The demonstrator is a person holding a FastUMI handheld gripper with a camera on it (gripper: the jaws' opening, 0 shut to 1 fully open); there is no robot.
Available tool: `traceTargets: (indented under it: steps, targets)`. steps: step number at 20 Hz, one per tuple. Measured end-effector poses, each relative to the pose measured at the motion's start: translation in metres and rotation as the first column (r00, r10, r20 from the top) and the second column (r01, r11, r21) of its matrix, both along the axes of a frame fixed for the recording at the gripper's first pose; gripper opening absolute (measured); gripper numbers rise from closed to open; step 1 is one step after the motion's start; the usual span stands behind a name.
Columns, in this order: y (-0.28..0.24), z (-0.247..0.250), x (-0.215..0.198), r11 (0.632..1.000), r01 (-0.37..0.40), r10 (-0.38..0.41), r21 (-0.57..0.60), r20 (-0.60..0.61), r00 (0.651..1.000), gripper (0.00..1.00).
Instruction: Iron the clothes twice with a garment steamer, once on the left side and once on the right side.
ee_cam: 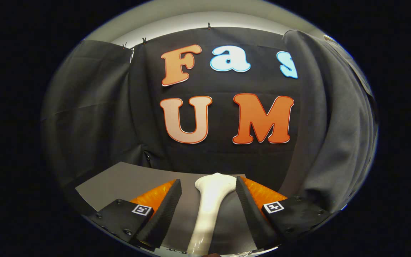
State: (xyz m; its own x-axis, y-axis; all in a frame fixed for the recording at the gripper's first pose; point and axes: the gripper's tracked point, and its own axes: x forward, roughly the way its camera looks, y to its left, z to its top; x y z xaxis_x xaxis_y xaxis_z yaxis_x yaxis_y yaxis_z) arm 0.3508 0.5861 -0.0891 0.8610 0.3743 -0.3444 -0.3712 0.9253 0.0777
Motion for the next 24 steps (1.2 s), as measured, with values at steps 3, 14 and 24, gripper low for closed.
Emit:
traceTargets:
  steps: [3,14,24]
  targets:
    - [0.004,-0.041,0.011,0.998,0.000,-0.006,-0.062,-0.088,0.996,0.98]
    - [0.005,-0.111,0.011,0.991,-0.040,-0.005,-0.128,-0.337,0.942,0.96]
    - [0.025,-0.075,-0.020,0.992,-0.118,0.125,0.042,-0.289,0.949,0.46]
